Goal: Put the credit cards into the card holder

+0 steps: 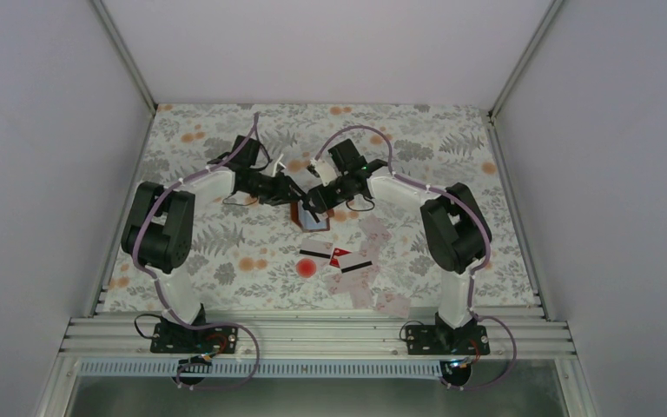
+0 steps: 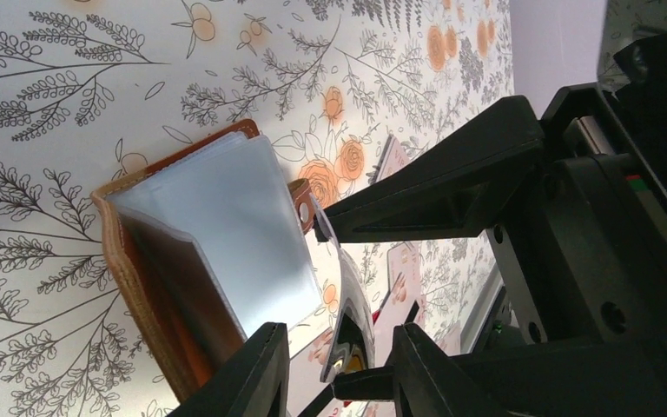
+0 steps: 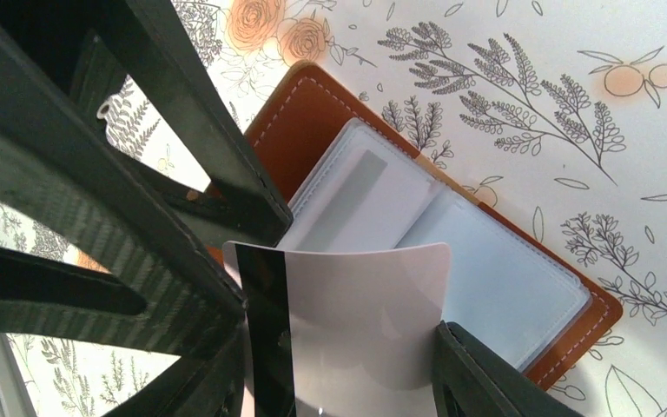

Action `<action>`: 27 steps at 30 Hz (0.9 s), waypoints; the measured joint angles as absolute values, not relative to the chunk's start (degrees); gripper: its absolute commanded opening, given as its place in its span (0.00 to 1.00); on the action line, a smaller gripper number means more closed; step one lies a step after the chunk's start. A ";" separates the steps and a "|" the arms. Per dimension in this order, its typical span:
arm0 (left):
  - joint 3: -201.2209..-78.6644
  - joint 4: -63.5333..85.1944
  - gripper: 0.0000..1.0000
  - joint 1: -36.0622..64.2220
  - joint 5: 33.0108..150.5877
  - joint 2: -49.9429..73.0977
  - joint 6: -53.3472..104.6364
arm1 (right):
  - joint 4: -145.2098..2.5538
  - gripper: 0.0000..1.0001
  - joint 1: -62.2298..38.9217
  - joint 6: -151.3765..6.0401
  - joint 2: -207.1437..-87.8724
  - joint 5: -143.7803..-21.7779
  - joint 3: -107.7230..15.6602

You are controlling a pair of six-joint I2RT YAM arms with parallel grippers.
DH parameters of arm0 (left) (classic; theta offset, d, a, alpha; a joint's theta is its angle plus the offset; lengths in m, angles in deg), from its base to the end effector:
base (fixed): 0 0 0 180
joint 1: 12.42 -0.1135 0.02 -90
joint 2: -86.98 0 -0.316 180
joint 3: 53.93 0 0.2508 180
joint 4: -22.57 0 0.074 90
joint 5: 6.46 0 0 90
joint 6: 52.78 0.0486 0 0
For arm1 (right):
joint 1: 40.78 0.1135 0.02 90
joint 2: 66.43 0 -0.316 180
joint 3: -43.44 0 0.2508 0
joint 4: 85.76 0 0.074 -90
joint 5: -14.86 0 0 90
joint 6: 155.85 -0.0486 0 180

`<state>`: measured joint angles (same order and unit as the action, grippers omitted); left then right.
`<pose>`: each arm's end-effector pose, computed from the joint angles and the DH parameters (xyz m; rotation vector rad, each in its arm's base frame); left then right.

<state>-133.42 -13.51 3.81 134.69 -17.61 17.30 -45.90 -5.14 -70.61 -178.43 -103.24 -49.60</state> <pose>0.3515 -0.1417 0.2214 0.2365 2.6164 -1.3941 0.3411 0.2727 0.2250 -0.8885 2.5181 0.8823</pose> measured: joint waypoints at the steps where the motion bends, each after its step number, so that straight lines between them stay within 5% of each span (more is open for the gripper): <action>1: -133.42 -13.62 0.29 3.81 134.67 -17.63 17.30 | -46.06 0.52 -5.14 -70.74 -178.43 -103.26 -49.60; 11: -133.42 -14.08 0.03 3.57 134.65 -17.66 17.17 | -48.24 0.55 -5.14 -72.18 -178.43 -104.24 -49.62; 19: -133.42 -14.45 0.02 2.50 134.67 -17.63 17.04 | -49.47 0.72 -5.10 -73.10 -178.32 -104.28 -49.31; 27: -133.42 -15.81 0.02 0.75 133.86 -17.63 17.45 | -50.80 0.68 -5.36 -74.00 -173.41 -102.12 -43.02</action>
<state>-133.42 -15.81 0.75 133.86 -17.63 17.45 -50.80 -5.36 -74.00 -173.41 -102.12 -43.02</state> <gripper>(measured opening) 0.028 0.701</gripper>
